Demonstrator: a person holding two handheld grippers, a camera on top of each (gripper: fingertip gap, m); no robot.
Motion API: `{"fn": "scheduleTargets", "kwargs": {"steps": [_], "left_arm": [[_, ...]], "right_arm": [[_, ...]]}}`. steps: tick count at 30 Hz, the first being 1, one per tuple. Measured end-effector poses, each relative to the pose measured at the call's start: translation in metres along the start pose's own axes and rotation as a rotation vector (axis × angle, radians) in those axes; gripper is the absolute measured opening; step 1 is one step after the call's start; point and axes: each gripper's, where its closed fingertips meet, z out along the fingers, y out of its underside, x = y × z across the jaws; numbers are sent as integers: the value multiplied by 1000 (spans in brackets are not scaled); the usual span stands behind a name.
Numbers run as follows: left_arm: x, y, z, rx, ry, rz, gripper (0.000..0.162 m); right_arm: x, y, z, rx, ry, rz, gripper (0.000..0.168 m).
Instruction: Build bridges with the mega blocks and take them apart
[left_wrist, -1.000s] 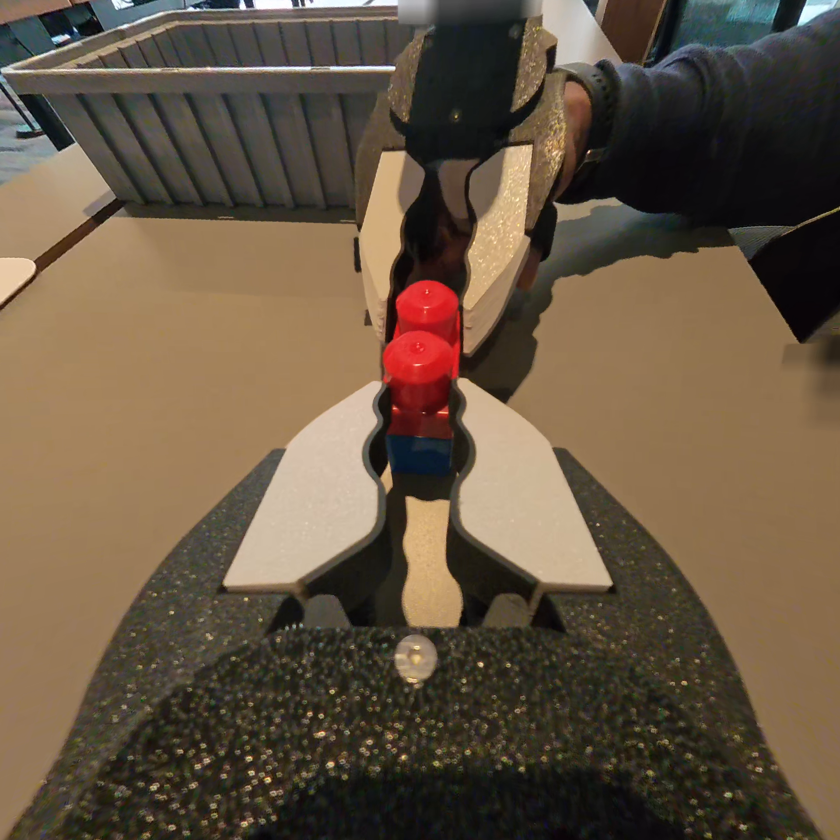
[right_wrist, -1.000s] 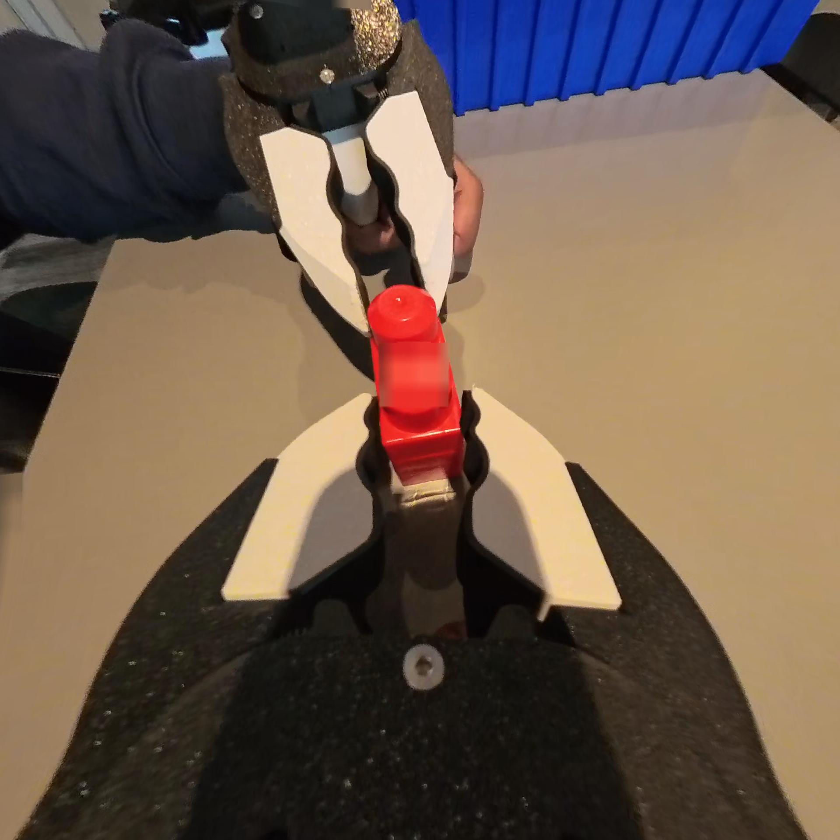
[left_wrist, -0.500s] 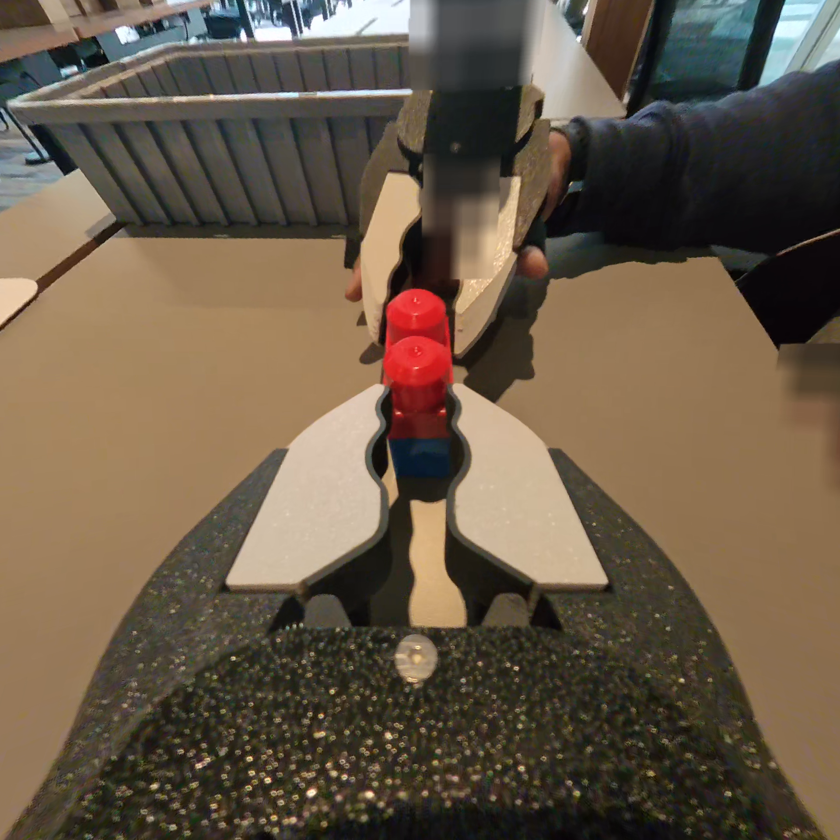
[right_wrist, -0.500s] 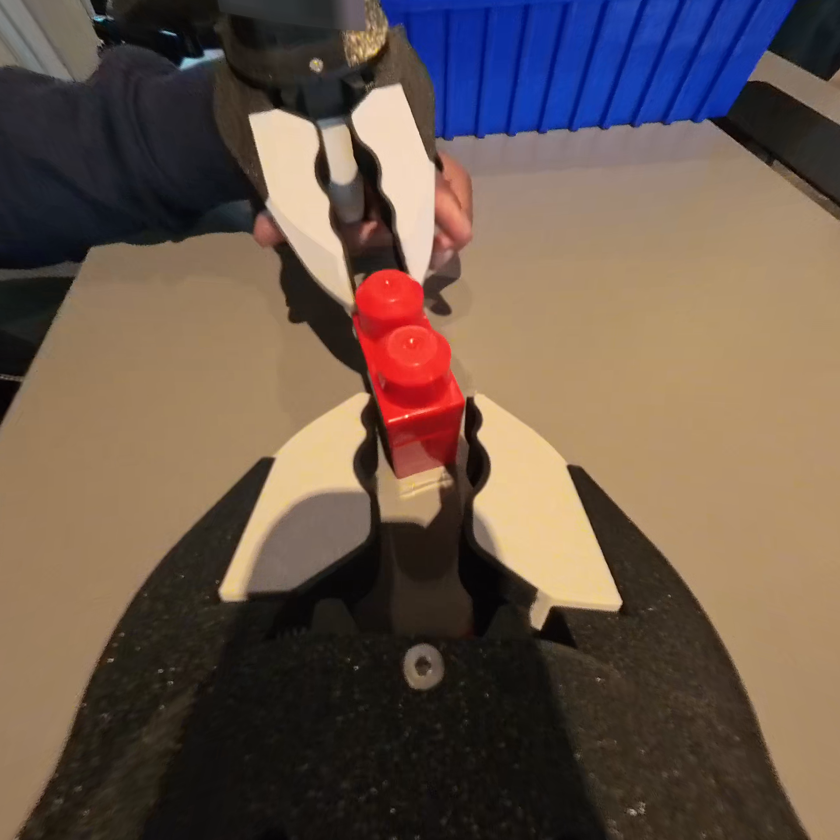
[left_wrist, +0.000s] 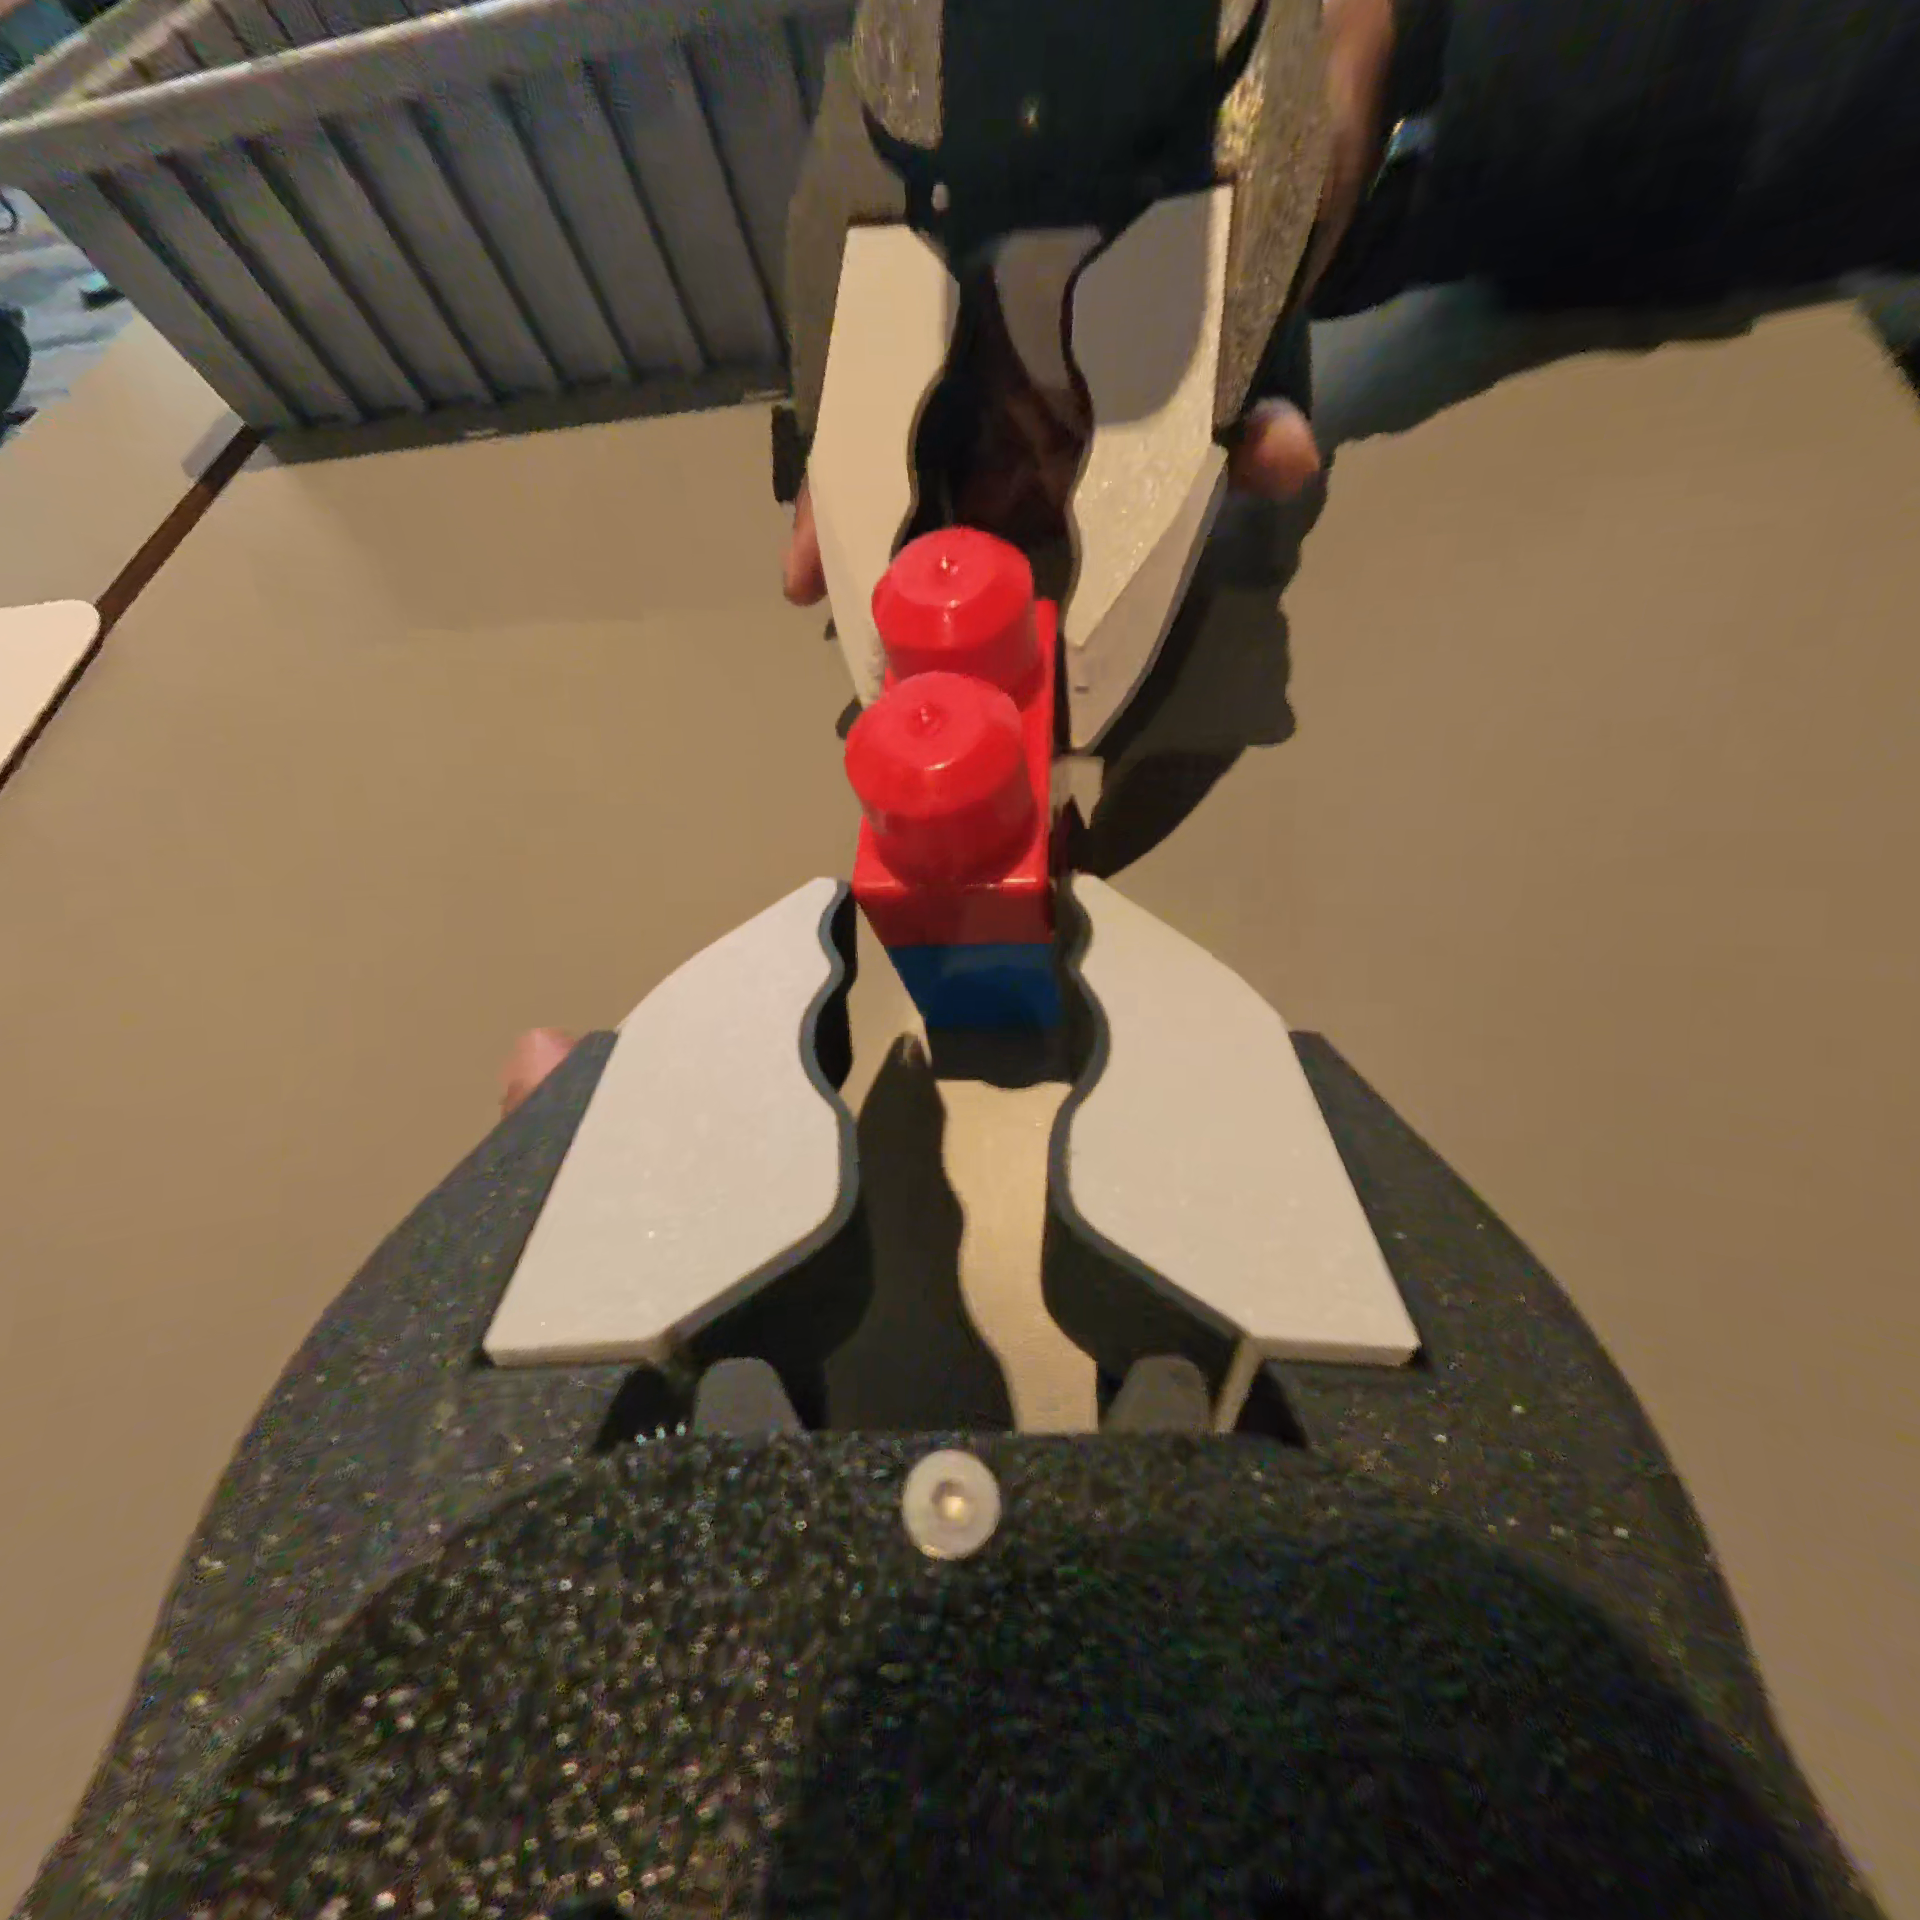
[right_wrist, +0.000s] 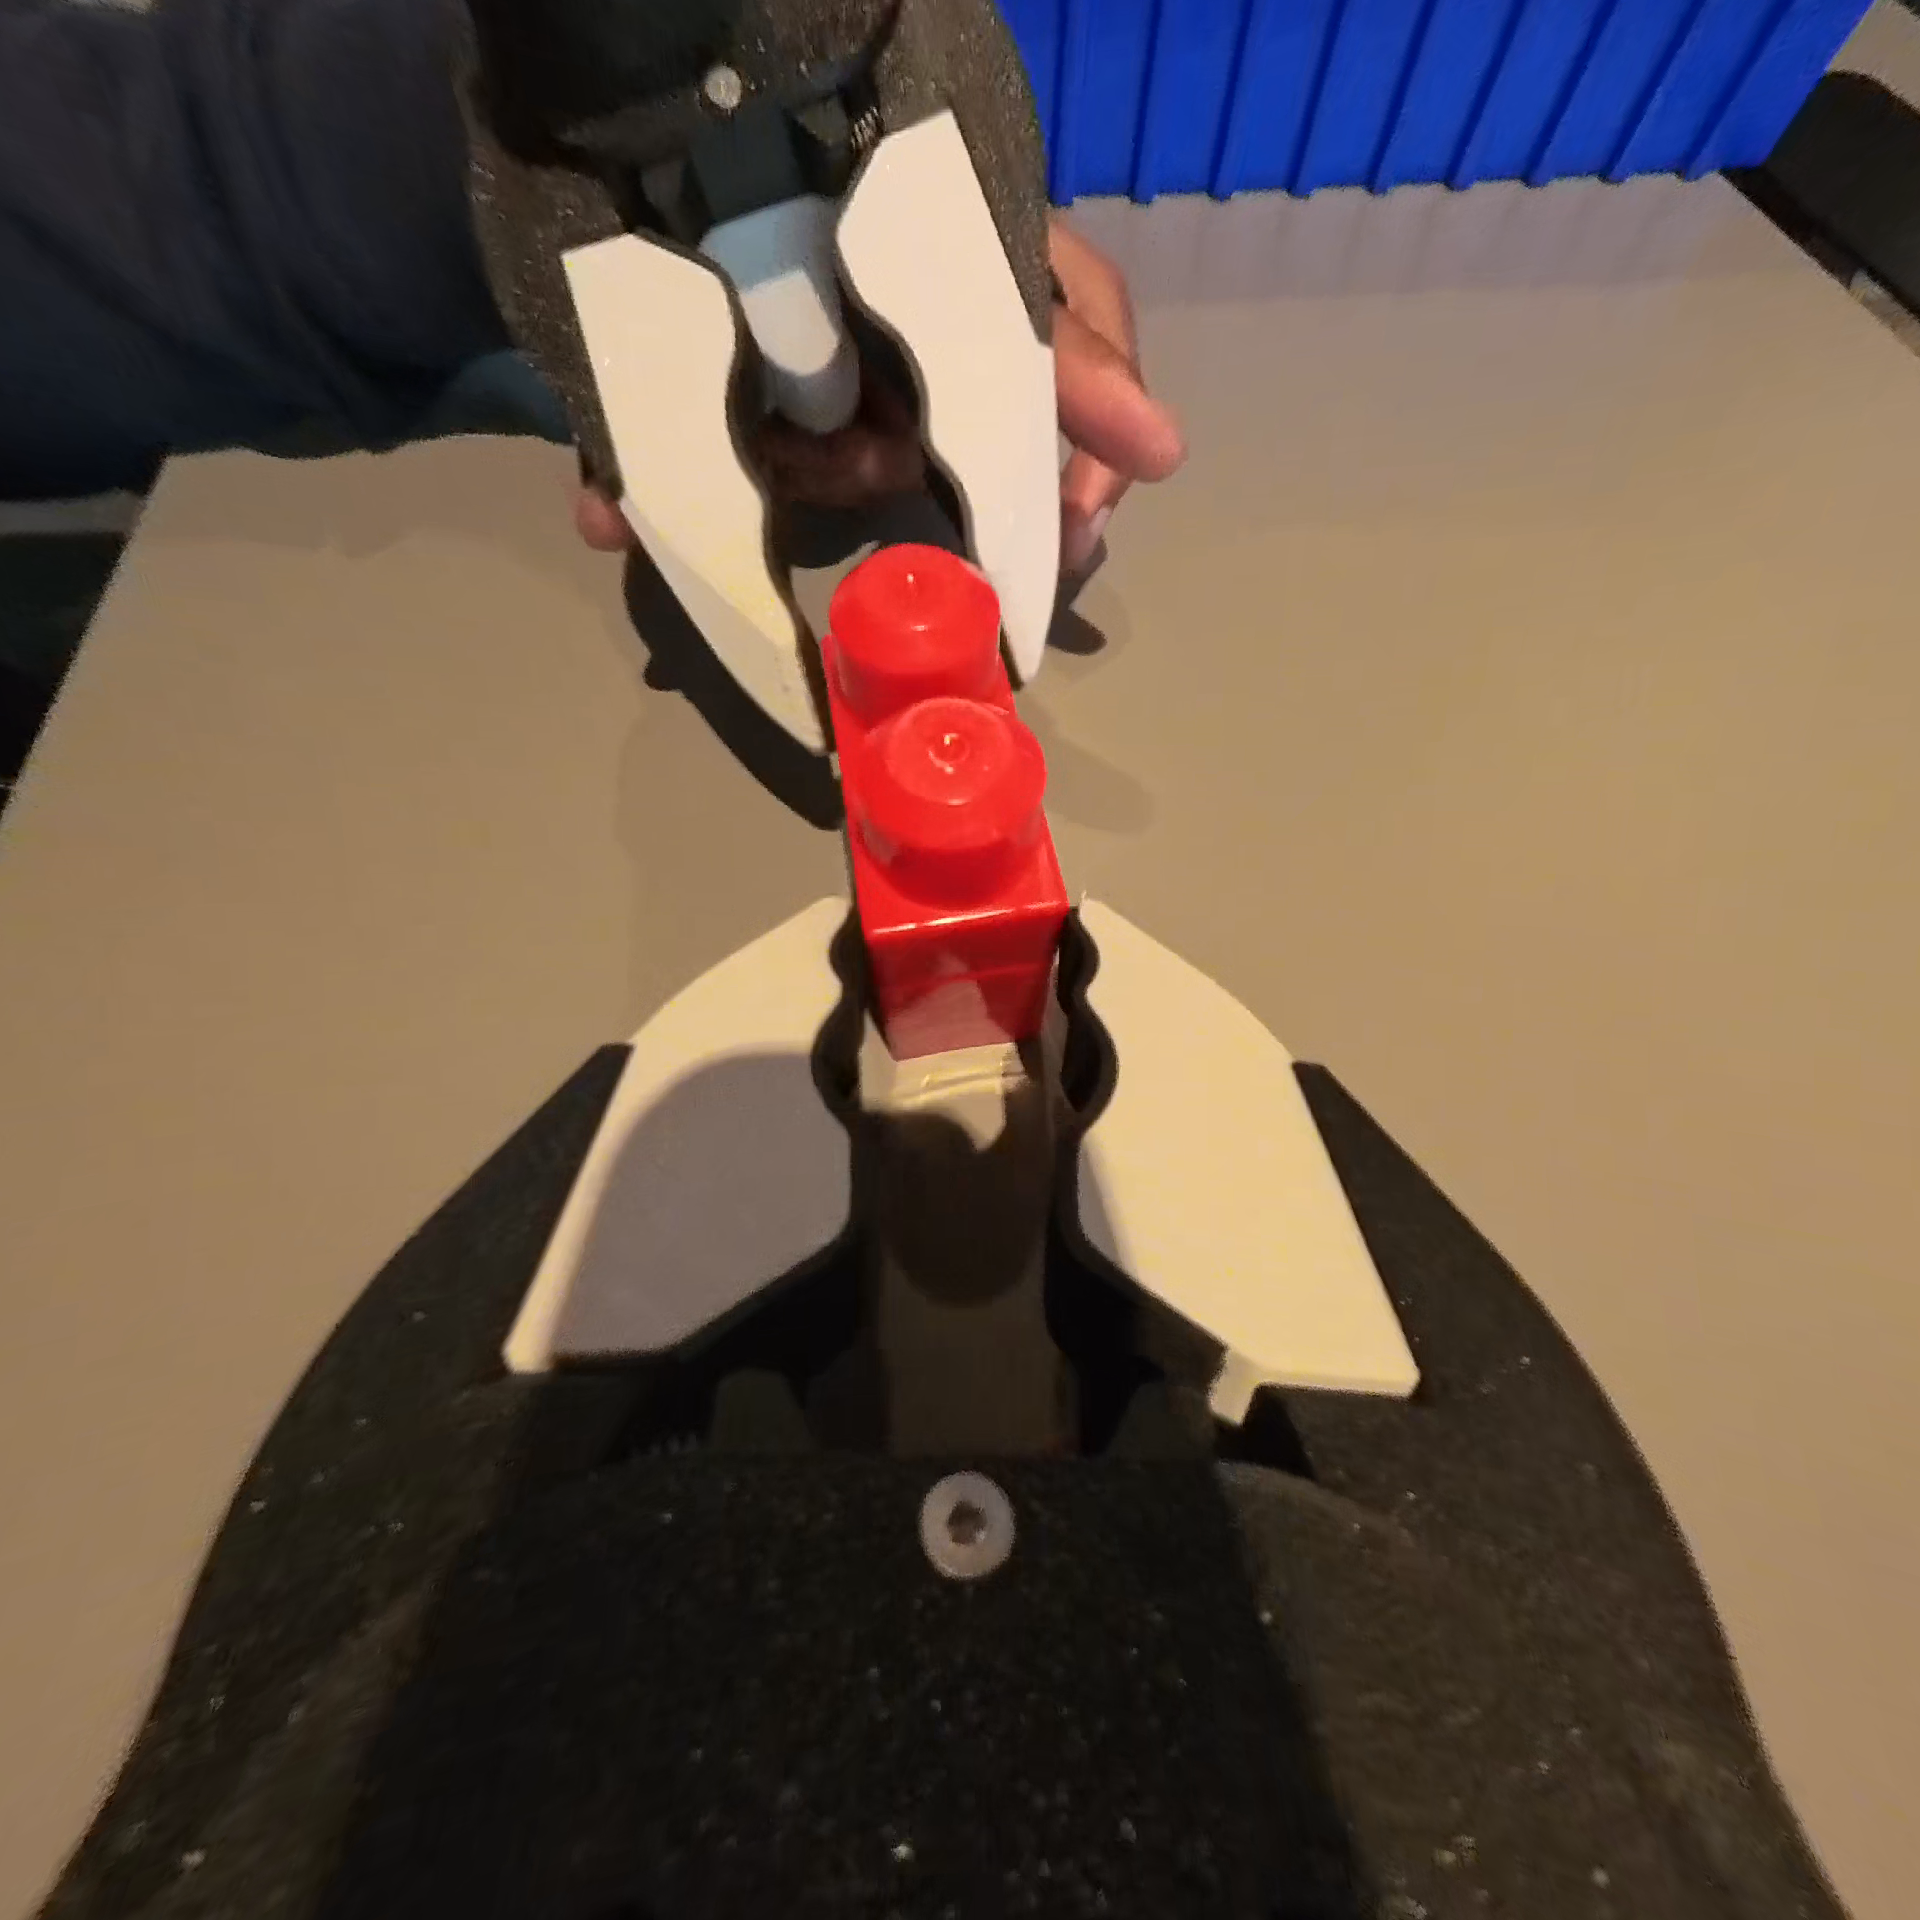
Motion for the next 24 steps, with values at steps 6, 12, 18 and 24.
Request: {"fn": "scheduleTargets", "kwargs": {"steps": [6, 12, 18, 24], "left_arm": [[-2, 1, 1, -11, -16, -7, 35], [-1, 1, 2, -21, -7, -61, 35], [0, 2, 2, -26, -2, -79, 35], [0, 1, 3, -22, -30, -62, 35]], "right_arm": [[1, 1, 1, -10, 13, 11, 36], [1, 1, 1, -18, 6, 23, 36], [1, 2, 1, -21, -1, 32, 37], [3, 5, 7, -52, 11, 64, 39]]}}
